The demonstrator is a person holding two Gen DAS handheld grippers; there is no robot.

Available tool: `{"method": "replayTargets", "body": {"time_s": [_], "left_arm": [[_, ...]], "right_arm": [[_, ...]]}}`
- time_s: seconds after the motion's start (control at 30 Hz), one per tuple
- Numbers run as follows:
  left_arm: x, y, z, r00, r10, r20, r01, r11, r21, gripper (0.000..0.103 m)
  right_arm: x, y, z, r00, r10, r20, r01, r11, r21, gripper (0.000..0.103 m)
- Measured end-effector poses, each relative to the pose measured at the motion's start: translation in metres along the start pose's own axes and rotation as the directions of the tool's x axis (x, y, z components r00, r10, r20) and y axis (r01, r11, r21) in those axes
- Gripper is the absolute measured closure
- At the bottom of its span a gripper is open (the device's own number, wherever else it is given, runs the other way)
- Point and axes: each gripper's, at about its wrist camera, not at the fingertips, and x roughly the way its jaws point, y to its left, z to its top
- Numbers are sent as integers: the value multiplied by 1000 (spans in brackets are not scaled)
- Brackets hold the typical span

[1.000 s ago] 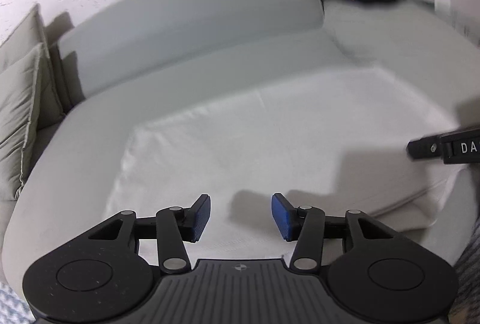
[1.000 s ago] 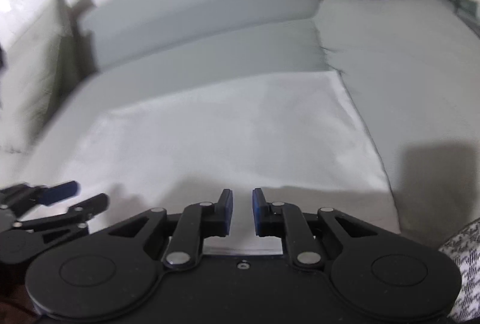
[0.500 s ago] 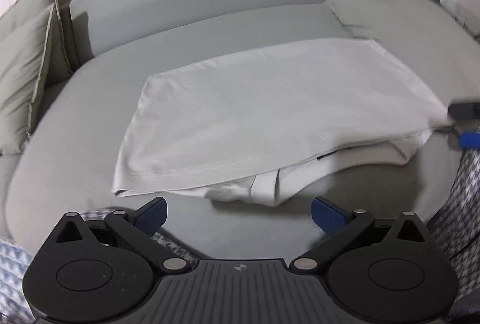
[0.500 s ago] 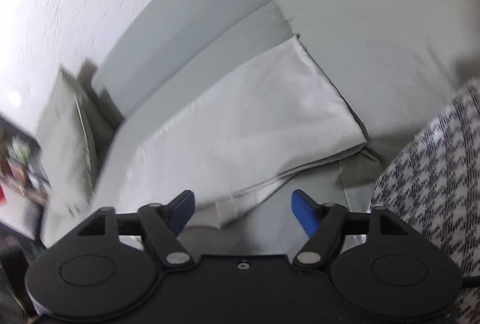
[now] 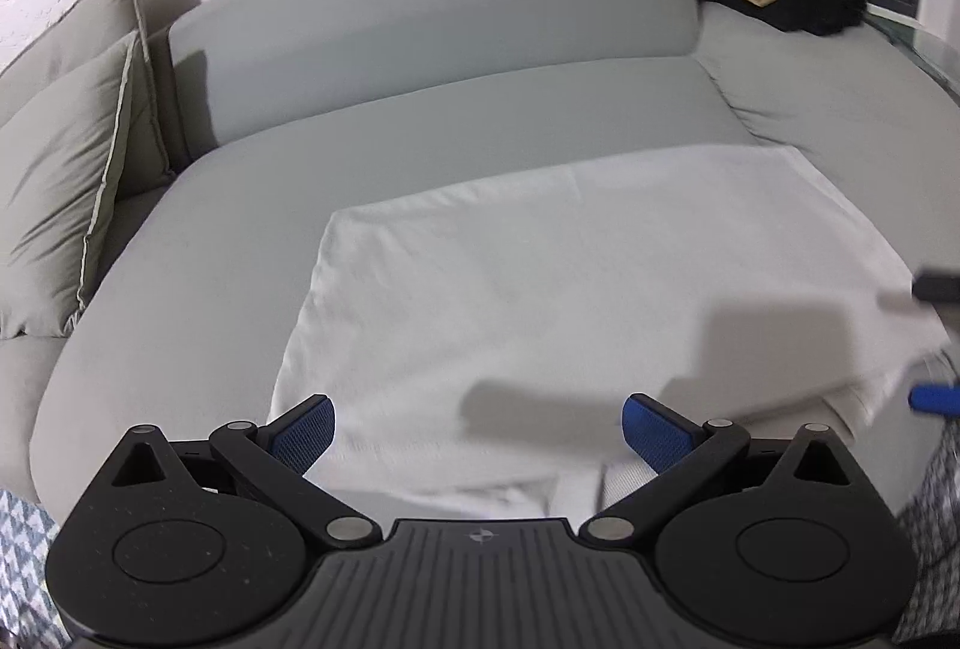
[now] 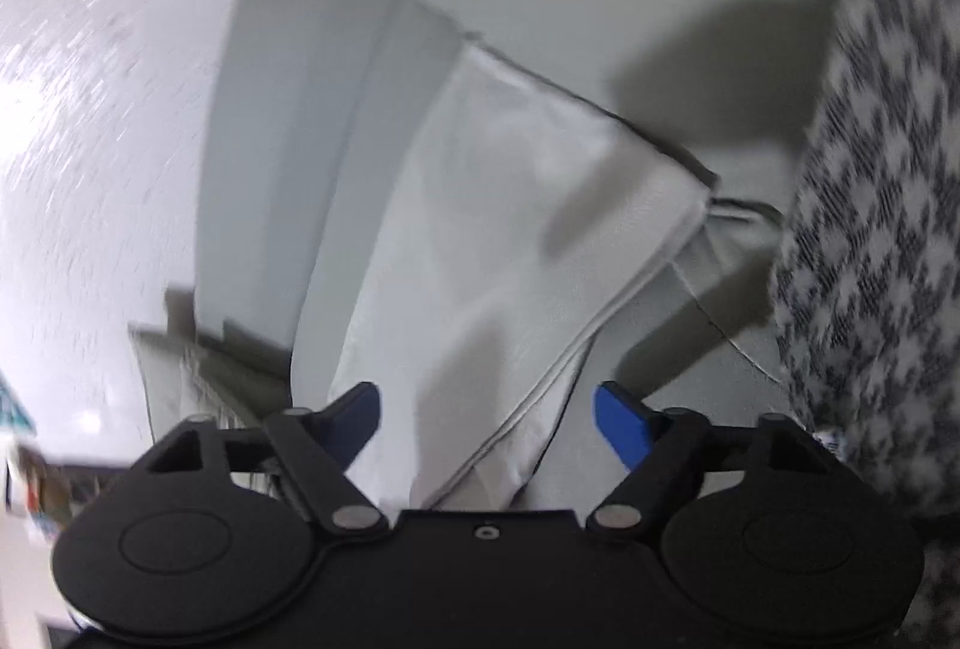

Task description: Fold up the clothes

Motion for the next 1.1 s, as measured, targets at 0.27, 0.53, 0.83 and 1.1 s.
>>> {"method": "replayTargets", "body": {"time_s": [0.27,0.53,0.83,1.1], "left_arm": [[35,23,3,996,-53,-67,43,988,-148,1],[47,34,-10,990,-77,-120,54,981,-185,1],[56,76,-5,998,-27,-62,11,971,-241,4],[66,110,-26,987,-41,-157,-4,962,-272,1]], "right_arm": [[5,-15,6,997,10,72,-13,999,39,47],[16,-26,7,993,72,94,-80,993,89,55],[26,-27,5,974,90,209,-105,992,63,60],[29,-25,17,937,7,349,-15,1000,23,65]]}}
